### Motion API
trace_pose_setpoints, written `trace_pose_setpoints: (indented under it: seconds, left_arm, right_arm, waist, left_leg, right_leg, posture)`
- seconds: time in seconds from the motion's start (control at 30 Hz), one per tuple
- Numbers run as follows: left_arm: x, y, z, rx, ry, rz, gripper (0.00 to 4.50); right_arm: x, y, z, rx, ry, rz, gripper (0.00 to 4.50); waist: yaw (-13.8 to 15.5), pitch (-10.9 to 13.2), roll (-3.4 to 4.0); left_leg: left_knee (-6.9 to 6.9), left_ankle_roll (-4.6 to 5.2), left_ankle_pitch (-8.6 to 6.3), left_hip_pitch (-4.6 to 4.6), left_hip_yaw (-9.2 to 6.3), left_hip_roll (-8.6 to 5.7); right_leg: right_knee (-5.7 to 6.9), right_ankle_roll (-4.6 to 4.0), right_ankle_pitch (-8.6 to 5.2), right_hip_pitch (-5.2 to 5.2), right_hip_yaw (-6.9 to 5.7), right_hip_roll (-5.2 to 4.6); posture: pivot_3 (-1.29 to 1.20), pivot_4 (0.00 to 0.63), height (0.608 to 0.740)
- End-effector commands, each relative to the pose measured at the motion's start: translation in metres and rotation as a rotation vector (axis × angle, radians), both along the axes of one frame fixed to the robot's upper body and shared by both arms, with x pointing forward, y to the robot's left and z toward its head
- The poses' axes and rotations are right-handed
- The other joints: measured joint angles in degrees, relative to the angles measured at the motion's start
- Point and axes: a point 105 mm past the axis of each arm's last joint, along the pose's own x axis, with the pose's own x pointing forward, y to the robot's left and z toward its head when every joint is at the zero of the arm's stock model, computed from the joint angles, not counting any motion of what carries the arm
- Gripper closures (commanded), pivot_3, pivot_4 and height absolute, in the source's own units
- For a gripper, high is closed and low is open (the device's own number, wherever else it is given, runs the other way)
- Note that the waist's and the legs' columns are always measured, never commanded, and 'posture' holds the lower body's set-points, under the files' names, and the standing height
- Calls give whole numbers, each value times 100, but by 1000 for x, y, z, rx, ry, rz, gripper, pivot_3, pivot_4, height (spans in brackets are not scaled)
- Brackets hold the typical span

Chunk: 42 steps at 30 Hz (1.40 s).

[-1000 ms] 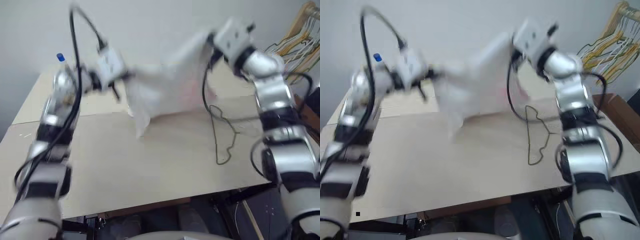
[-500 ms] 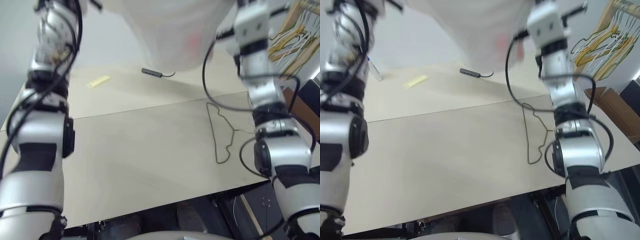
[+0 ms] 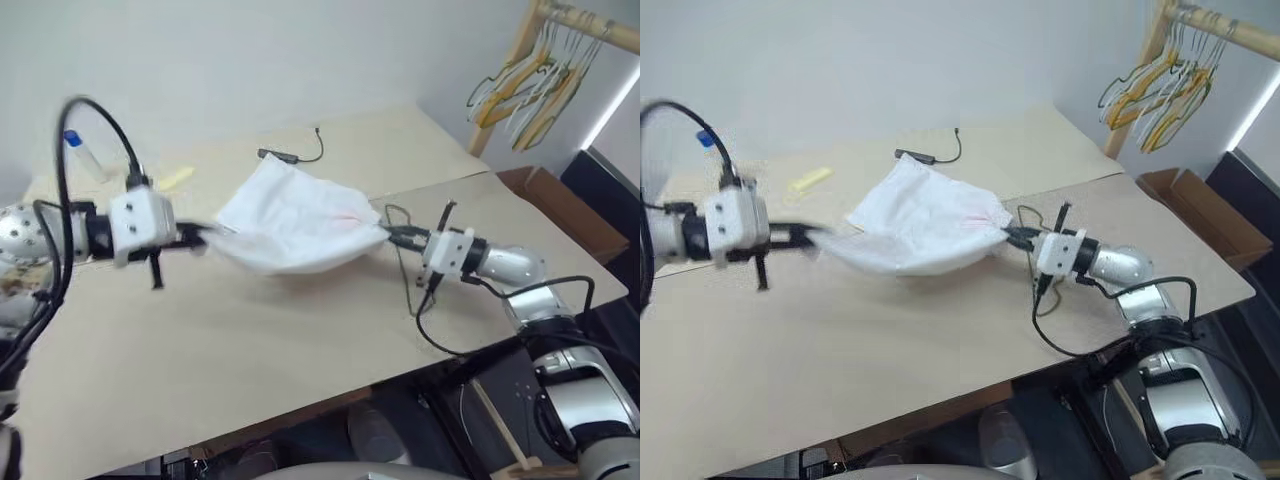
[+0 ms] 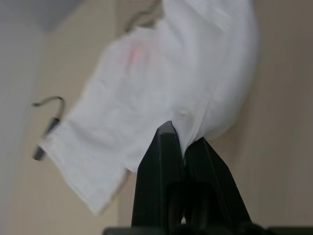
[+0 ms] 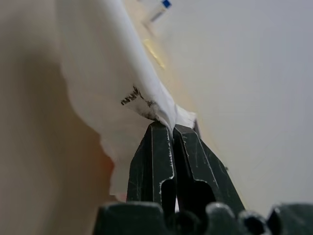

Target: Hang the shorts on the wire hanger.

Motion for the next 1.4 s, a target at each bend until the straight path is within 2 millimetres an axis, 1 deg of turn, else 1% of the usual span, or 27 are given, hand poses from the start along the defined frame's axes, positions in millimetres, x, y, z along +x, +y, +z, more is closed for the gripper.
trace_pose_setpoints:
  seconds: [0.03,0.1,0.13,0.17,0.27,0.37,0.53,0.63,0.73,0.83,0.97,1.0,1.07,1.1,1.13,1.2,1.27,1.3,1.37,1.4]
  left_arm:
    - [-33,-4,-5,110,113,-133,4473]
    - [-50,-6,-15,142,193,-181,4473]
    - [-58,-9,-20,149,229,-204,4473]
    - [-63,-11,-23,157,253,-226,4473]
    - [-77,-21,-31,163,293,-290,4473]
    - [-90,-31,-34,147,343,-349,4473]
    - [-102,-34,-38,137,403,-406,4473]
    - [-104,-41,-48,118,409,-416,4473]
    - [-104,-43,-54,113,409,-418,4473]
    - [-105,-42,-49,99,426,-428,3784]
    - [-106,-39,-45,90,434,-417,2595]
    - [-106,-37,-42,84,432,-407,2256]
    - [-101,-32,-33,59,405,-370,1662]
    - [-99,-31,-30,50,396,-357,1332]
    - [-95,-28,-22,27,369,-334,1029]
    - [-78,-21,-6,-38,303,-248,1024]
    - [-58,-17,10,-115,222,-161,1024]
    - [-46,-17,20,-176,180,-108,1024]
    - [-28,-21,38,-313,123,-37,1024]
    - [-21,-24,45,-389,125,-4,1024]
  right_arm:
    - [-10,2,-4,-113,-54,74,4500]
    - [-12,-5,-12,-182,-72,71,4500]
    - [-10,-8,-15,-209,-84,57,4500]
    - [-8,-12,-16,-227,-100,34,4500]
    - [-2,-18,-16,-260,-146,-7,4500]
    - [-2,-23,-17,-289,-181,-17,4500]
    - [-11,-32,-23,-336,-207,-2,4500]
    - [-21,-41,-27,-343,-200,-5,4500]
    - [-32,-39,-28,-320,-187,5,4500]
    - [-47,-37,-33,-299,-122,29,3677]
    - [-70,-35,-36,-312,-66,82,2390]
    - [-77,-36,-36,-315,-52,88,2005]
    - [-87,-40,-35,-311,-11,78,1390]
    - [-90,-41,-34,-307,1,71,1039]
    - [-92,-46,-31,-292,23,36,659]
    - [-90,-58,-23,-230,83,-74,32]
    - [-87,-70,-15,-156,153,-186,32]
    - [-83,-78,-10,-98,196,-277,32]
    - [-75,-92,-5,-8,289,-446,32]
    - [-72,-98,-5,22,331,-519,32]
  waist:
    - [107,-1,2]
    - [189,-1,3]
    - [244,-1,2]
    - [299,-1,2]
    - [408,-1,2]
    - [491,-1,2]
    - [502,0,1]
    - [496,0,1]
    - [491,1,-2]
    - [469,1,-2]
    - [444,1,-2]
    - [440,1,-2]
    - [458,1,-2]
    - [469,2,-3]
    - [484,3,-5]
    - [526,4,-6]
    - [588,4,-7]
    - [618,4,-8]
    - [670,4,-10]
    - [686,4,-10]
  left_leg:
    - [1,-4,-9,11,3,11]
    - [1,-5,-15,6,5,23]
    - [1,-6,-18,-3,7,25]
    - [2,-8,-23,-13,9,26]
    - [2,-12,-29,-34,12,33]
    - [5,-14,-30,-36,17,48]
    - [5,-13,-30,-13,32,65]
    - [5,-13,-30,-11,37,66]
    - [5,-9,-33,-17,41,68]
    - [5,-9,-33,-17,44,69]
    - [5,-8,-33,-13,49,77]
    - [5,-8,-34,-12,50,82]
    - [5,-7,-34,-13,52,87]
    - [5,-7,-35,-14,52,87]
    - [5,-7,-35,-14,52,87]
    - [6,-8,-35,-13,52,85]
    - [7,-8,-35,-11,53,85]
    - [7,-8,-35,-10,53,85]
    - [8,-8,-35,-10,53,86]
    - [8,-8,-35,-12,53,85]
  right_leg:
    - [-8,-3,-3,13,0,5]
    - [-36,-10,1,10,1,17]
    - [-38,-17,6,-14,3,18]
    - [-38,-49,25,-22,5,19]
    - [-37,-58,30,-36,9,28]
    - [-38,-68,36,-37,13,44]
    - [-38,-82,41,-21,20,63]
    - [-40,-82,41,-20,23,64]
    - [-43,-82,41,-22,26,63]
    - [-43,-82,41,-20,28,63]
    - [-43,-81,36,-16,31,67]
    - [-43,-66,25,-17,32,71]
    - [-42,-51,14,-18,33,74]
    - [-42,-49,11,-19,32,74]
    - [-42,-49,11,-19,31,73]
    - [-43,-47,10,-15,32,70]
    - [-43,-45,9,-11,31,71]
    - [-43,-44,9,-11,31,71]
    - [-43,-43,8,-10,30,71]
    - [-44,-42,9,-11,30,70]
  posture:
    - [-132,0,740]
    - [-130,0,740]
    - [-132,0,740]
    - [-136,0,740]
    - [-143,0,740]
    - [-154,0,740]
    - [-165,0,740]
    - [-178,0,740]
    - [-186,0,740]
    - [-198,0,740]
    - [-204,0,740]
    - [-204,0,740]
    - [-203,0,740]
    - [-203,0,740]
    - [-198,0,740]
    - [-190,0,740]
    - [-189,0,740]
    - [-188,0,740]
    - [-193,0,740]
    - [-197,0,740]
